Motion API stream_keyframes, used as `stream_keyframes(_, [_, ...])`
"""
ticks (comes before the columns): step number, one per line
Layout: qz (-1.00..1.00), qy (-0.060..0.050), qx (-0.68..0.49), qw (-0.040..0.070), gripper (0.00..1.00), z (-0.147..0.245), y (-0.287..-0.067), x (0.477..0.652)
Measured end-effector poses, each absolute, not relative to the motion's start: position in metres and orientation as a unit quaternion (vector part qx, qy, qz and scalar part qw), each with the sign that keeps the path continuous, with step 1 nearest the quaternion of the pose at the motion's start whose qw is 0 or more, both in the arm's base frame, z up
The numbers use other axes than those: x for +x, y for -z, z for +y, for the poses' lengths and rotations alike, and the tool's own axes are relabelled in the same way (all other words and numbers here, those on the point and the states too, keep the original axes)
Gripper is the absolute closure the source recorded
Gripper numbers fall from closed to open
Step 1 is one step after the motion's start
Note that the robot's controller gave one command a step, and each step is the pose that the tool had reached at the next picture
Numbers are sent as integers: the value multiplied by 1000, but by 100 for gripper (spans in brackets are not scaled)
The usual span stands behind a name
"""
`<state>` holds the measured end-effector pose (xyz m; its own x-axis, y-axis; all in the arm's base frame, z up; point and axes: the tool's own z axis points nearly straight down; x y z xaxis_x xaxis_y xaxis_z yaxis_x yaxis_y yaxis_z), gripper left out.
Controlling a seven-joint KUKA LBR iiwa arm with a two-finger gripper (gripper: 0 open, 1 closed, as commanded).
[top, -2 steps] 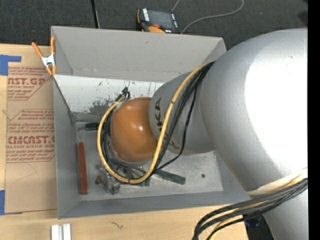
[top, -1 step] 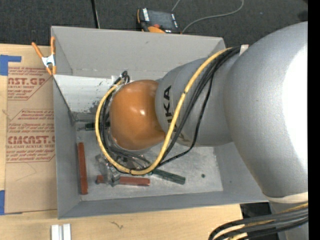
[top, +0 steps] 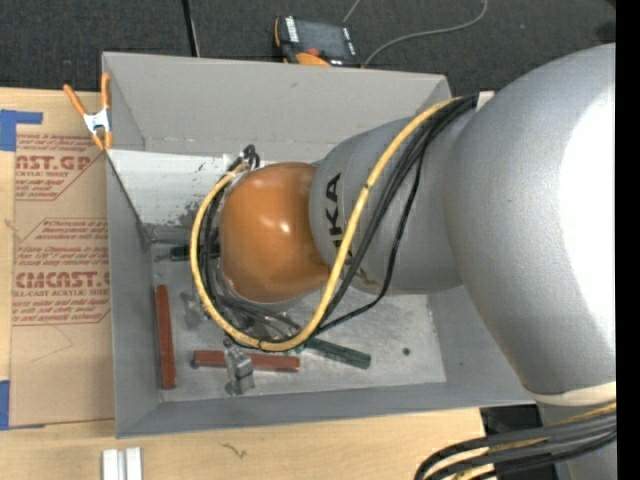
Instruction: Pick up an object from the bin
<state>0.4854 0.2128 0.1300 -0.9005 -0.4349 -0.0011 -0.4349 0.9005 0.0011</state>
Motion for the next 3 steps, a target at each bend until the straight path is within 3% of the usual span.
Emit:
stream_keyframes(1, [903,0,-429,-2,0,172,-69,494])
stream_keyframes(2, [903,-1,-429,2,100,174,-72,496])
stream_keyframes(3, [903,0,-430,4,100,193,-208,483])
